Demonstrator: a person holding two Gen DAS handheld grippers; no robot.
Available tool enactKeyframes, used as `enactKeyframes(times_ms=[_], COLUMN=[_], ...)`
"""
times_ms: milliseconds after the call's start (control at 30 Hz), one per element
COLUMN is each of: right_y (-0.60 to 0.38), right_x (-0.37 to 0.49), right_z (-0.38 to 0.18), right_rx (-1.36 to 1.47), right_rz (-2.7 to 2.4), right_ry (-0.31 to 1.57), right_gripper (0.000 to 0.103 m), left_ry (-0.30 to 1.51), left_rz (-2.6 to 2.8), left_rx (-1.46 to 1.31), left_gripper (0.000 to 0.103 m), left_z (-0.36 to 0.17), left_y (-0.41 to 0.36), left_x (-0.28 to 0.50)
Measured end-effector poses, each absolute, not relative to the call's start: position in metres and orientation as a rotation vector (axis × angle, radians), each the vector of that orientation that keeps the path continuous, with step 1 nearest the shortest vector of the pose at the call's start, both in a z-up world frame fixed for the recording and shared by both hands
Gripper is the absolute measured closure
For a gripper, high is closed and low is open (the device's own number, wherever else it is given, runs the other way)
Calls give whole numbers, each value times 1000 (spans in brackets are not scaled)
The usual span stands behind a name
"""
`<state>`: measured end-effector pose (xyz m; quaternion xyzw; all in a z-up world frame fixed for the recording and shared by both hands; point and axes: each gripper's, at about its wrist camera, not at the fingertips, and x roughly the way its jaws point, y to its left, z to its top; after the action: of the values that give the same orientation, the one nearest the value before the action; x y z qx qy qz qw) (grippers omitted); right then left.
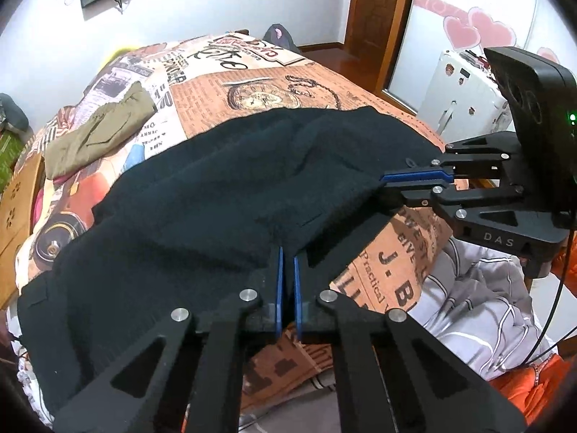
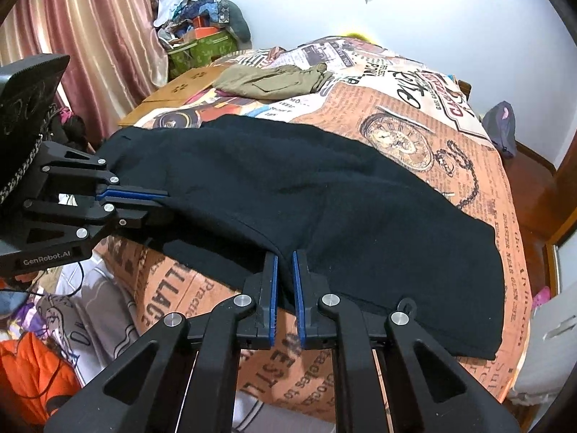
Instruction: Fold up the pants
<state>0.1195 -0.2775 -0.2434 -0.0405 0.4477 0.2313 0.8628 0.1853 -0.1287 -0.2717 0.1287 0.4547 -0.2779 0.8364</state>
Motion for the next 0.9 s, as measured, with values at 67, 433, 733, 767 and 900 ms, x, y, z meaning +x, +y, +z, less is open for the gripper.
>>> enactKeyframes(times_ms=[67,433,733,767,900], right_y=[-279,-288,-286,-284,-273], right_x=[119,112,126,128,138], right_z=[-247,-243,-205,-201,-199], right_rx=[-80,-51,14,28,59], right_rz=[483,467,471,479,495], right_ry=[952,971,884,869,842], right_gripper=[96,96,92,91,76], left_ry=[975,978,878,870,856], left_rz=[-589,-601,-626,-618,-514], left_rx=[268,244,226,212,151], left_gripper=[99,98,87,86,63], left_z=[-275,-275,-233,-229,-227], left_y=[-129,-127,-125,-122,-105], left_x=[185,176,163,166,191])
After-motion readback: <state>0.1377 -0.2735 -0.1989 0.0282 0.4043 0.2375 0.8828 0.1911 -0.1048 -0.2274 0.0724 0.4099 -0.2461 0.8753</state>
